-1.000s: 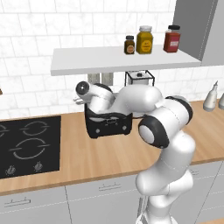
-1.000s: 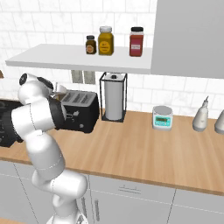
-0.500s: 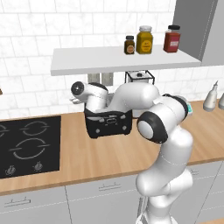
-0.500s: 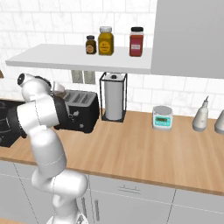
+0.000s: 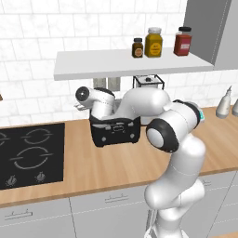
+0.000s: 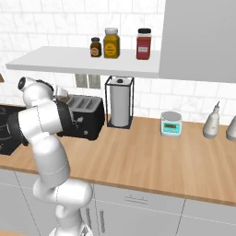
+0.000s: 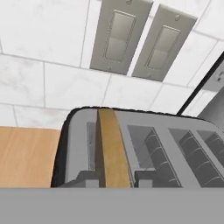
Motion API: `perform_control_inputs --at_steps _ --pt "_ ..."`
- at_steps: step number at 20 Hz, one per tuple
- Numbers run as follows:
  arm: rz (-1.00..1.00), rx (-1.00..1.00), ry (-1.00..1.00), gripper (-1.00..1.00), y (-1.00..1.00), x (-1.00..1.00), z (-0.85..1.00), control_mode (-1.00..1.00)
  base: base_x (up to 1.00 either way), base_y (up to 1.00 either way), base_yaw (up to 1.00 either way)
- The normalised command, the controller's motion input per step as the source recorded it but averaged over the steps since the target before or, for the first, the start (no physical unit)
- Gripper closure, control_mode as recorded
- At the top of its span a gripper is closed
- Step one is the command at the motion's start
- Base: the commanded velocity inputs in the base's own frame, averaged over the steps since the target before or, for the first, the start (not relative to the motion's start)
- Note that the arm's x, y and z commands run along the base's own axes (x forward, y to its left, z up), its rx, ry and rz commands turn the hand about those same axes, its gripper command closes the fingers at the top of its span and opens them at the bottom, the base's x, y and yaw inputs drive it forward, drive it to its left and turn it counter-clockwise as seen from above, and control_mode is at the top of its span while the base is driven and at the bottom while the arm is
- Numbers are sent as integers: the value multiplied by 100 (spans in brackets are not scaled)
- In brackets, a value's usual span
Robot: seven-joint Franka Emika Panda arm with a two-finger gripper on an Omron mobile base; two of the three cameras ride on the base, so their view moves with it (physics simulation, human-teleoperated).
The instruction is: Start the toaster. Once the lever pops up, take the bread to the plate on the dining counter.
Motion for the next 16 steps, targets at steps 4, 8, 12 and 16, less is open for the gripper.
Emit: perform_control_inputs --at_steps 4,8,12,16 --pt "0 5 -18 100 -29 -9 1 -100 0 0 0" --pt "1 8 -38 100 -30 -34 2 -100 0 0 0" --pt "4 10 -37 100 -21 -49 4 -100 0 0 0" --pt "6 16 -48 100 -14 -61 27 -100 0 0 0"
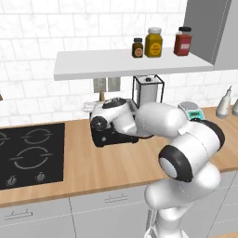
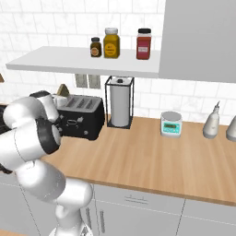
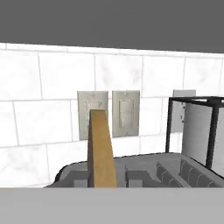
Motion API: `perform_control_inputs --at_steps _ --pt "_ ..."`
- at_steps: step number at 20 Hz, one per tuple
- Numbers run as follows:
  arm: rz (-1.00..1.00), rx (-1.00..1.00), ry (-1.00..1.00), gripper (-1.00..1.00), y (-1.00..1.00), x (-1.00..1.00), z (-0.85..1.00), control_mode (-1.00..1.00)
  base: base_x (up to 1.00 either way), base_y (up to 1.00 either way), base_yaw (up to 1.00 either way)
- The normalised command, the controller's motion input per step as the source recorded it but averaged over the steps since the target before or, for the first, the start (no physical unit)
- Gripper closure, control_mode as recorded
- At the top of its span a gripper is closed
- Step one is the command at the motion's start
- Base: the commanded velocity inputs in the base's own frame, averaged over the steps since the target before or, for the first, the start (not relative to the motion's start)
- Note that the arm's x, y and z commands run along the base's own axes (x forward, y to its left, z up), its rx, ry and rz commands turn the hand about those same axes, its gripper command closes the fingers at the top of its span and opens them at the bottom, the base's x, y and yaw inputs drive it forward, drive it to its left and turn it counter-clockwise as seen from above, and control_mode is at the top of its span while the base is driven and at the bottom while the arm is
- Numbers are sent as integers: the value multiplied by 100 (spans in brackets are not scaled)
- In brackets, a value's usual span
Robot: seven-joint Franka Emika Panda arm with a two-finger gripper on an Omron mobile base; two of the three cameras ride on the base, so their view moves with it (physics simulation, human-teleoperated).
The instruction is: Start the toaster. Once the lever pops up, take the bread to the plate on the dining counter.
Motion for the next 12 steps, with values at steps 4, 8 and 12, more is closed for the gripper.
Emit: perform_control_inputs --at_steps 4,8,12 --pt "8 19 -42 100 -13 -62 36 -100 0 0 0" --pt "8 23 -29 100 -17 -73 42 -100 0 0 0" --pt "5 24 -14 100 -20 -87 36 -100 0 0 0"
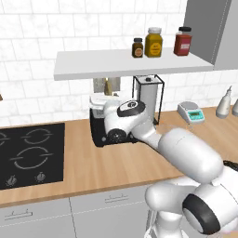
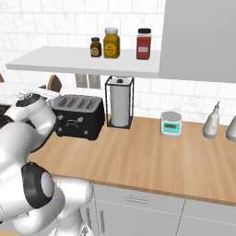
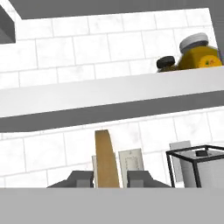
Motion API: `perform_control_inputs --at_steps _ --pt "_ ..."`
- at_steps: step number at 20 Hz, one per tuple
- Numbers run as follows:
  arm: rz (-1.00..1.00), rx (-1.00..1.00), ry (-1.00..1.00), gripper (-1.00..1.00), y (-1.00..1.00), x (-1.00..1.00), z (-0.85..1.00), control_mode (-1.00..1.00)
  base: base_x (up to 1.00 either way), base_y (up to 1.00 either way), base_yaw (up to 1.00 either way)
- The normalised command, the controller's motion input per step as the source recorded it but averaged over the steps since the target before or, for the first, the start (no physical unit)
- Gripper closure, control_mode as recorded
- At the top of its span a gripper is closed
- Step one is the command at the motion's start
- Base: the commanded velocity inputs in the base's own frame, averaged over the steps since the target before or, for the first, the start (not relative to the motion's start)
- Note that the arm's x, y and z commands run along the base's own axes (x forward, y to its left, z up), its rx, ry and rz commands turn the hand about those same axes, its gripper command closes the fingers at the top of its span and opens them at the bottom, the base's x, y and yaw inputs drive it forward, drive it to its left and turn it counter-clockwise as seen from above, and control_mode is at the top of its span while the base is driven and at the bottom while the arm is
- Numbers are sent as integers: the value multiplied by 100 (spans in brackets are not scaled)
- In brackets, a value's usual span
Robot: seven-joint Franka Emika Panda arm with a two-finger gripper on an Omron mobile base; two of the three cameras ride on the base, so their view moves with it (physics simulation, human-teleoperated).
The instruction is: Start the toaster. Once the lever pops up, take the bread to the plate on the dining counter.
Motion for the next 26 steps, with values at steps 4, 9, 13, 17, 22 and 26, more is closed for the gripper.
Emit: perform_control_inputs --at_steps 4,9,13,17,22,26 --pt "1 25 -2 100 -26 -100 28 -100 0 0 0" --pt "2 25 -2 100 -21 -100 29 -100 0 0 0" --pt "4 26 -7 100 -26 -100 21 -100 0 0 0" --pt "3 26 -7 100 -25 -100 17 -100 0 0 0" --pt "0 26 -2 100 -28 -100 23 -100 0 0 0" --pt "0 25 0 100 -38 -100 25 -100 0 0 0"
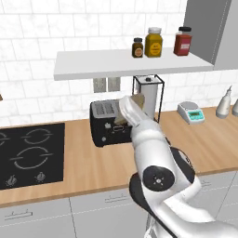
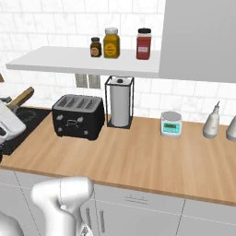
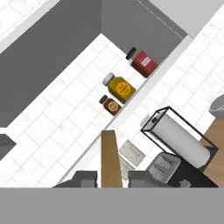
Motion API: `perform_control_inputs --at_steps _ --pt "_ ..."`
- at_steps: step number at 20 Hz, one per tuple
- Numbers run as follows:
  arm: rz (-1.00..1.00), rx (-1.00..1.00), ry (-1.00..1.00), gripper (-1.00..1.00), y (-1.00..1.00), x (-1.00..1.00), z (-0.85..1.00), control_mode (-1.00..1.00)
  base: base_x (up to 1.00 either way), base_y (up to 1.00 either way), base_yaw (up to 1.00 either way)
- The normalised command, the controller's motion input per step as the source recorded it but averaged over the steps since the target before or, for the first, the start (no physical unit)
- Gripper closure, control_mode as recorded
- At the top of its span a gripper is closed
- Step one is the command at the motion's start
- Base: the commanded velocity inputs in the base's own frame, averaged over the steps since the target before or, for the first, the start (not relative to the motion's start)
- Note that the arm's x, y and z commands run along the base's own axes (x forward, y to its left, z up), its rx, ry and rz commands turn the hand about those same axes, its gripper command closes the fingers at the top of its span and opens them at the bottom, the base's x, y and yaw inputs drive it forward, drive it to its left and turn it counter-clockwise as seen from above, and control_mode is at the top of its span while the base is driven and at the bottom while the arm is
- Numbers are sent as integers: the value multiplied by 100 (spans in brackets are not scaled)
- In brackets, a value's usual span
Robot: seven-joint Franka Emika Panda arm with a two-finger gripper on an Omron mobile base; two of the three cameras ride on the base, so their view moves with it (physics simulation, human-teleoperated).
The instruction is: Start the toaster. Once the lever pops up, take the bread to the plate on the dining counter.
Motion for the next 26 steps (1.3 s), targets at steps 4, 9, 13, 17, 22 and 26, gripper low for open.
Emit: perform_control_inputs --at_steps 4,9,13,17,22,26 --pt "-4 19 0 100 -61 -100 8 -100 0 0 0" --pt "-22 3 0 100 -81 -55 -7 -100 0 0 0" --pt "-24 0 0 100 -74 0 -26 -100 0 0 0" --pt "-21 0 0 100 -68 11 -45 -100 0 0 0" --pt "-18 0 -5 100 -63 3 -41 -100 0 0 0" --pt "-19 0 -10 100 -46 -3 -20 -100 0 0 0"
